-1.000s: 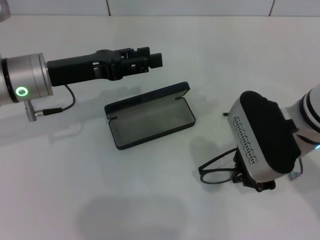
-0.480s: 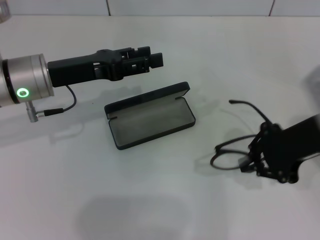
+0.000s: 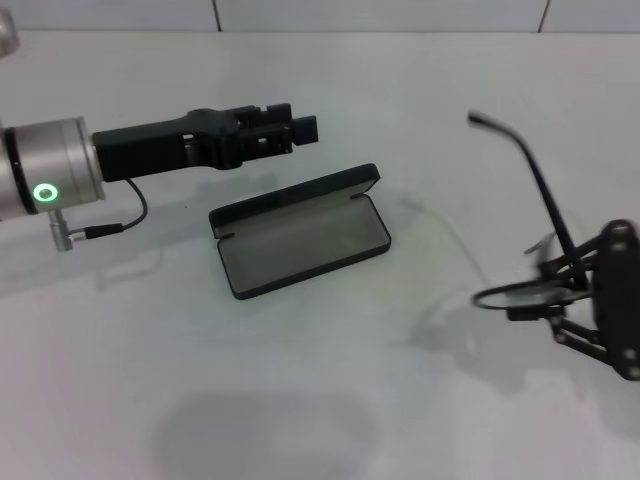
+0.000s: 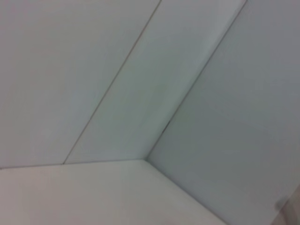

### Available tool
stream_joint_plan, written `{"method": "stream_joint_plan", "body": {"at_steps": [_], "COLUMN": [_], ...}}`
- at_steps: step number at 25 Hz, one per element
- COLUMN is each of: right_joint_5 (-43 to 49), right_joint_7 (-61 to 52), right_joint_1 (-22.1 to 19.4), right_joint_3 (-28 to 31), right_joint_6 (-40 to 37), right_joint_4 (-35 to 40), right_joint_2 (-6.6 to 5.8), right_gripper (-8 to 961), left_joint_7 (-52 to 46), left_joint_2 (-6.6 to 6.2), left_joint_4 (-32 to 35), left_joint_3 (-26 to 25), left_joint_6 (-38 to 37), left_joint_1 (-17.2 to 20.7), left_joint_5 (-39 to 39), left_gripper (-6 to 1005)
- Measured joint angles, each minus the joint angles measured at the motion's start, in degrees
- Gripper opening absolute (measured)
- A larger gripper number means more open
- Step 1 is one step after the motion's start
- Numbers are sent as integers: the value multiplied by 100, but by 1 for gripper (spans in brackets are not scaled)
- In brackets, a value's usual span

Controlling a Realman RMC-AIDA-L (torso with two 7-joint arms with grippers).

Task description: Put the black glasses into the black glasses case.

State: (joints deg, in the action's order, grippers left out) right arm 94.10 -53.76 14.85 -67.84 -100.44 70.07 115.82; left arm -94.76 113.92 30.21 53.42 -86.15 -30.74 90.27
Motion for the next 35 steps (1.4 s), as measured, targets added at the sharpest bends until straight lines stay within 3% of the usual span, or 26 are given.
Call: {"method": "stream_joint_plan", "body": {"at_steps": [3,6,10,12,16,19,28,35], "right_joint_5": [-785,-1119,-1175,-1163,-1132,-1108,-1344,-1451], "right_joint_7": [1164,1839,1994,2052,2338,2339,1851,1694], "right_joint_1": [-55,114,767,1258,2025,2261,1998,1946], "right_joint_3": [218,208,35,-66,-218,-365,-491,-507], "right_joint_6": [-516,-918,-1173,-1175,-1129,-929,-192,115], "right_joint_4": [-637,-1206,-2221,-2924,-4163,-4544,-4629,-4636], "right_joint_2": [-3,-5,4,17,16,17,29,33], "right_gripper": [77,72,70,68,55,51,48,49], "left_joint_7": [1,24,363,496,757,1059,1856,1858], "left_joint_2": [44,177,495,585,596,605,608,584], "left_joint_4": [0,-7,-14,-81,-526,-775,-753,-738], "left_joint_3": [20,29,64,191,367,410,467,895], "left_joint_6": [126,334,555,569,570,439,-567,-623], "left_joint_1": [-39,-101,-328,-472,-852,-1003,-908,-960], "left_joint_5": [107,208,270,236,51,-187,-528,-501], "left_gripper": [683,683,683,683,683,683,681,680]}}
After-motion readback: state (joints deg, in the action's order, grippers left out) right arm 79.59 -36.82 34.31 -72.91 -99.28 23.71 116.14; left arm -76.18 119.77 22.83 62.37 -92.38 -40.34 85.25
